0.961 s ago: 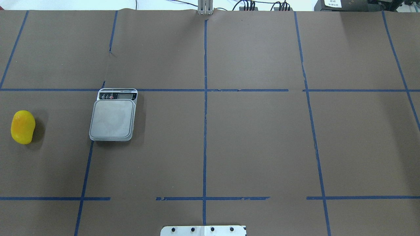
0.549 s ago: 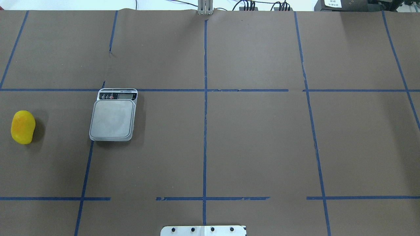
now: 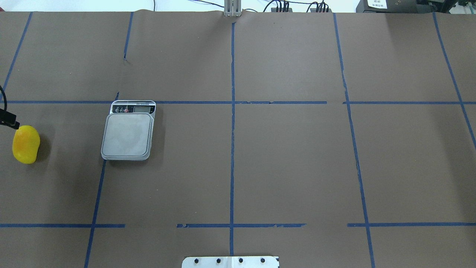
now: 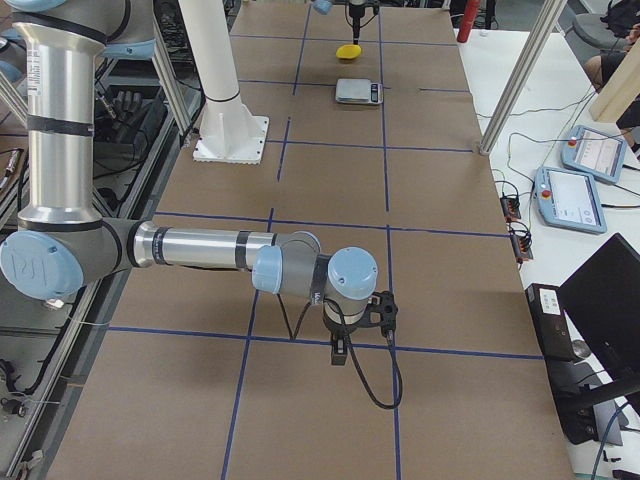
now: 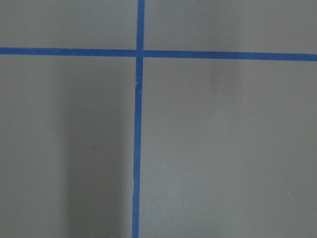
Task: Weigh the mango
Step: 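Lower the left gripper and grasp the yellow mango, then carry the mango with the left gripper over the scale platform, then lower the mango onto the scale and open the left gripper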
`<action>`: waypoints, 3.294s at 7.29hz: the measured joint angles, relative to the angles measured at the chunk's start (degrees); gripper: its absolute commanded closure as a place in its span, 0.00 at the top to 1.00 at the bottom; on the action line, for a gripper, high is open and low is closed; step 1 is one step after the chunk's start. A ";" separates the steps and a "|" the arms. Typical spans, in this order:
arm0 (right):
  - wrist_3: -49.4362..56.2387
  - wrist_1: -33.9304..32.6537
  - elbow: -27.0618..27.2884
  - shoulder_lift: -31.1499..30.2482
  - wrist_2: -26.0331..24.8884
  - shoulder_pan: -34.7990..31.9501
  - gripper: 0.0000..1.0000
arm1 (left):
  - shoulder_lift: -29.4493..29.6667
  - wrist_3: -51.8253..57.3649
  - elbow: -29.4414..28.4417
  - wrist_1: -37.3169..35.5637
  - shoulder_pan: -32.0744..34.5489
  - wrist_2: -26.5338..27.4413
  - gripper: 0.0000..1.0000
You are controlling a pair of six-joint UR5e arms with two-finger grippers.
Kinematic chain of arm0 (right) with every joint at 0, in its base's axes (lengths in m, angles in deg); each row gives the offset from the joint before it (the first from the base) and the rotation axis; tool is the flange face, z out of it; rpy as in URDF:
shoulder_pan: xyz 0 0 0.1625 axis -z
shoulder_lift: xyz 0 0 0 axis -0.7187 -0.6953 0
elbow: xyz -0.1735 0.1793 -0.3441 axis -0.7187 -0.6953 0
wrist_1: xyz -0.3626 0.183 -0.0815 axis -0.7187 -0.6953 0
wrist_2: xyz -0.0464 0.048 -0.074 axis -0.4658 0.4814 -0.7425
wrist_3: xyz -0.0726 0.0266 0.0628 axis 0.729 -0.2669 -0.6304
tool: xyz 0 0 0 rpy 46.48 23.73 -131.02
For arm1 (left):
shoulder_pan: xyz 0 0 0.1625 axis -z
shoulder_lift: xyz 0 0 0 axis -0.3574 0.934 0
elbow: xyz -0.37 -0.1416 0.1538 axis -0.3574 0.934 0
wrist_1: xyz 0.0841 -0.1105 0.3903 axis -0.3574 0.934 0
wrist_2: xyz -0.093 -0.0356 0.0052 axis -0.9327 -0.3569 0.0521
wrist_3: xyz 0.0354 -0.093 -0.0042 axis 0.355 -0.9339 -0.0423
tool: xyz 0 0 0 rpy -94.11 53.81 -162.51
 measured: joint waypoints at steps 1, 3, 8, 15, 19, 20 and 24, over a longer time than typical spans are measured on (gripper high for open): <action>0.00 0.01 0.00 0.00 0.00 0.00 1.00 | 0.03 -0.86 -0.08 0.29 -1.34 -0.08 1.00; 0.00 -0.02 0.00 0.00 0.00 0.00 1.00 | 0.01 -1.44 -0.89 0.46 -3.50 -0.08 1.00; 0.00 0.00 0.00 0.00 0.00 0.00 1.00 | 0.60 -4.35 -1.30 1.10 -4.92 -0.25 0.00; -0.01 -0.02 0.00 0.00 0.00 0.00 1.00 | 16.22 -9.41 15.23 -25.64 -6.38 0.60 0.00; 0.00 0.01 0.00 0.00 0.00 0.00 1.00 | 23.87 -14.72 6.43 -21.26 -15.49 4.39 0.04; 0.00 0.00 0.00 0.00 0.00 0.00 1.00 | 24.05 -14.82 5.56 -20.33 -16.49 4.54 0.51; 0.00 -0.01 0.00 0.00 0.00 0.00 1.00 | 23.97 -14.59 3.86 -18.34 -17.20 4.75 1.00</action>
